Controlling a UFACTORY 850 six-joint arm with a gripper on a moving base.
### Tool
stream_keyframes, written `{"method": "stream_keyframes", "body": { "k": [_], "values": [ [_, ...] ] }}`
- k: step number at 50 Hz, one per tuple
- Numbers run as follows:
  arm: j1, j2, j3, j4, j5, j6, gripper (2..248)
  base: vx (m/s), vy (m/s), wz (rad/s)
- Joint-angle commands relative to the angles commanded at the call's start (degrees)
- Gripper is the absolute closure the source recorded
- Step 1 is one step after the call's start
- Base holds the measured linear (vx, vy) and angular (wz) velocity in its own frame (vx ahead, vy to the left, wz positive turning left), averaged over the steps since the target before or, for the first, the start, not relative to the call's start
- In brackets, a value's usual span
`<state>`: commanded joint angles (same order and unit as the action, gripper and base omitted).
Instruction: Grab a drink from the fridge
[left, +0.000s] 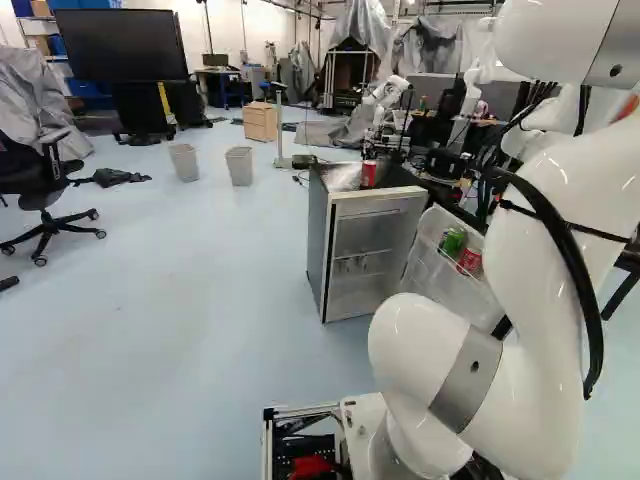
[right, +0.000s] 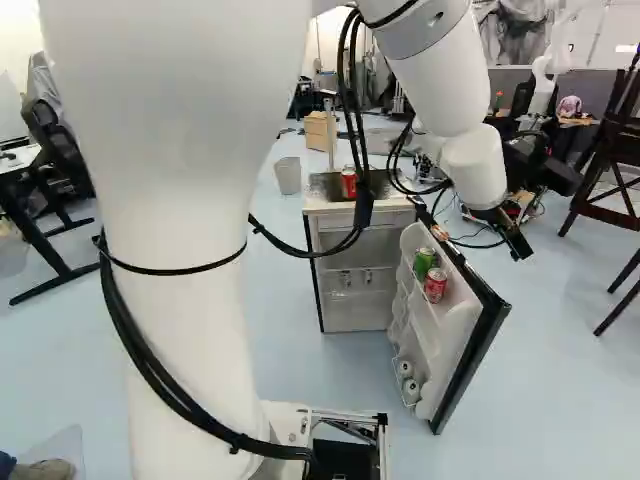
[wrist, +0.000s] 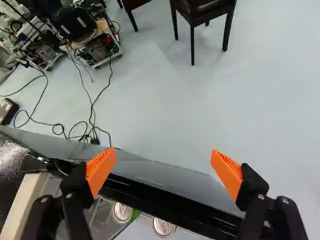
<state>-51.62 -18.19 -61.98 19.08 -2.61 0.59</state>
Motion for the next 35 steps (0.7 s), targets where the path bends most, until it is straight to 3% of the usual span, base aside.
{"method": "stream_keyframes", "body": {
  "k": [21, 35],
  "values": [
    [-1.6, -5.9, -5.5, 0.0, -5.0, 0.0, 3, 0.000, 0.000, 0.000],
    [-1.8, -8.4, -6.6, 0.0, -9.0, 0.0, 3, 0.000, 0.000, 0.000]
  ]
}}
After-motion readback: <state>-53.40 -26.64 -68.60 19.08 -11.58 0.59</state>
